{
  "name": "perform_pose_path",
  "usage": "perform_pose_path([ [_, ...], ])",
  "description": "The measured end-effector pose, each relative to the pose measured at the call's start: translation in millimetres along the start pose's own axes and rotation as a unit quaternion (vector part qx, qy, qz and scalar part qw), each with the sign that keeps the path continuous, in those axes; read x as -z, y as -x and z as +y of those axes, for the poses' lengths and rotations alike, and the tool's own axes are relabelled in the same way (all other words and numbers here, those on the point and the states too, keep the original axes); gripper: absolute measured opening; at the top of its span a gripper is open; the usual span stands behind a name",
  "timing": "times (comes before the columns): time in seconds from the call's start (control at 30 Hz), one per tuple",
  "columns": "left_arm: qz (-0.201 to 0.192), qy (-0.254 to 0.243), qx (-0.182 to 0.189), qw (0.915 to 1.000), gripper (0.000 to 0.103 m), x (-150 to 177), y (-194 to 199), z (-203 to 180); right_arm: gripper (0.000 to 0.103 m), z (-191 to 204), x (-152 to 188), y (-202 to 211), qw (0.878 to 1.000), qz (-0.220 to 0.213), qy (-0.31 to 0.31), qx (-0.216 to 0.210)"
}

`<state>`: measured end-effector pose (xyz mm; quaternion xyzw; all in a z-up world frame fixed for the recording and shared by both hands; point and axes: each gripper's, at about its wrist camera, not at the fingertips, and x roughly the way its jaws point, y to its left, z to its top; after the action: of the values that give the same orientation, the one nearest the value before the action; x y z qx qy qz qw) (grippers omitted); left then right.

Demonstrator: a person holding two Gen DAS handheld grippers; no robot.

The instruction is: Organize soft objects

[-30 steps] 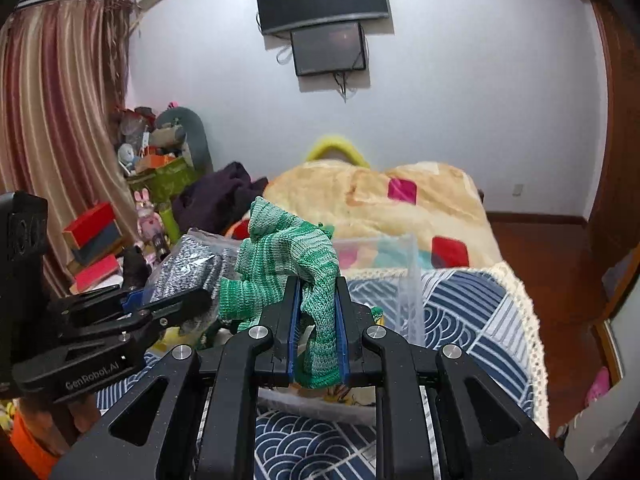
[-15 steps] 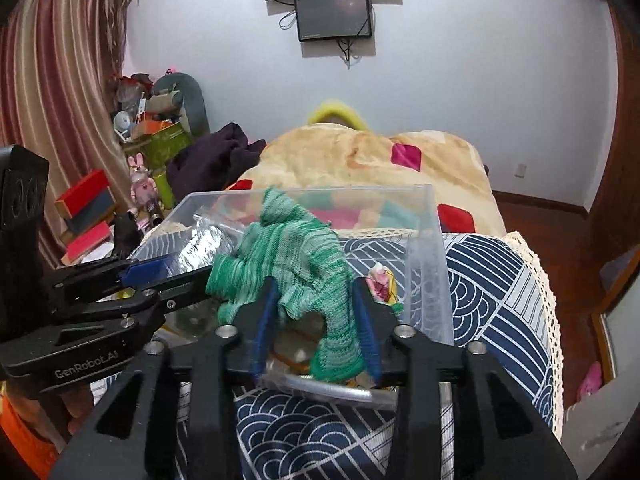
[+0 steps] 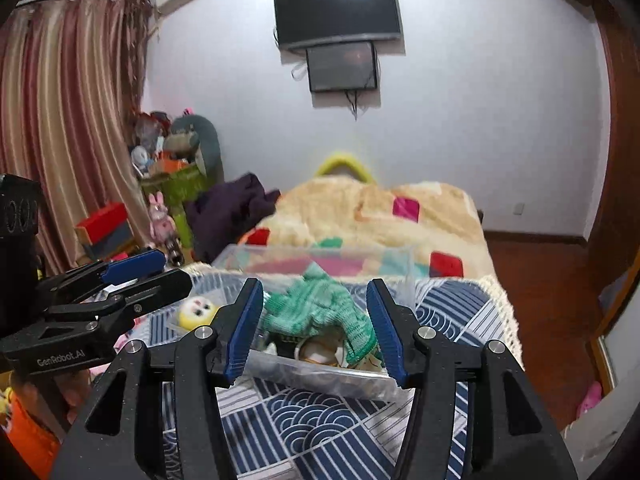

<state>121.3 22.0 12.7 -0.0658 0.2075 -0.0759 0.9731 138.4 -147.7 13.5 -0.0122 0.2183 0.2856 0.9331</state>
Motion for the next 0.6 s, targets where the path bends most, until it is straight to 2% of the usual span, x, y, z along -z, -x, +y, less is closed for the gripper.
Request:
perform_pose_path([
  [0.07, -0.014, -0.003, -0.001, 0.9999, 0.066, -0.7, 14.6, -3.6, 0.054, 3.3, -1.2, 15.5, 1.0, -0.019, 0.0, -0.005],
  [0.1, -0.019, -0.003, -0.002, 0.9998, 0.068, -0.9, 19.5, -4.7, 0.06, 4.5, -1.3, 23.6, 1.0, -0.031, -0.001, -0.006],
  [0.2, -0.041, -0.008, -0.008, 0.9991, 0.082, 1.8, 41.9, -10.2, 0.074, 7.3, 0.6, 42.7, 0.998, -0.059, -0.002, -0.005],
  [0.27, -0.054, -0.013, -0.015, 0.9984, 0.095, 3.6, 51.3, -15.0, 0.079, 10.4, 1.9, 50.4, 0.998, -0.069, -0.002, -0.004],
  [0.37, -0.06, -0.018, -0.014, 0.998, 0.098, 5.8, 62.1, -20.0, 0.086, 15.4, 6.8, 58.9, 0.997, -0.078, 0.003, -0.005],
  [0.5, -0.067, -0.025, -0.019, 0.9972, 0.102, 10.1, 72.1, -26.2, 0.103, 20.2, 16.2, 60.7, 0.996, -0.089, 0.008, 0.013],
  [0.6, -0.07, -0.032, -0.025, 0.9967, 0.102, 16.2, 77.0, -30.8, 0.103, 20.1, 21.9, 61.6, 0.996, -0.087, 0.001, 0.009],
])
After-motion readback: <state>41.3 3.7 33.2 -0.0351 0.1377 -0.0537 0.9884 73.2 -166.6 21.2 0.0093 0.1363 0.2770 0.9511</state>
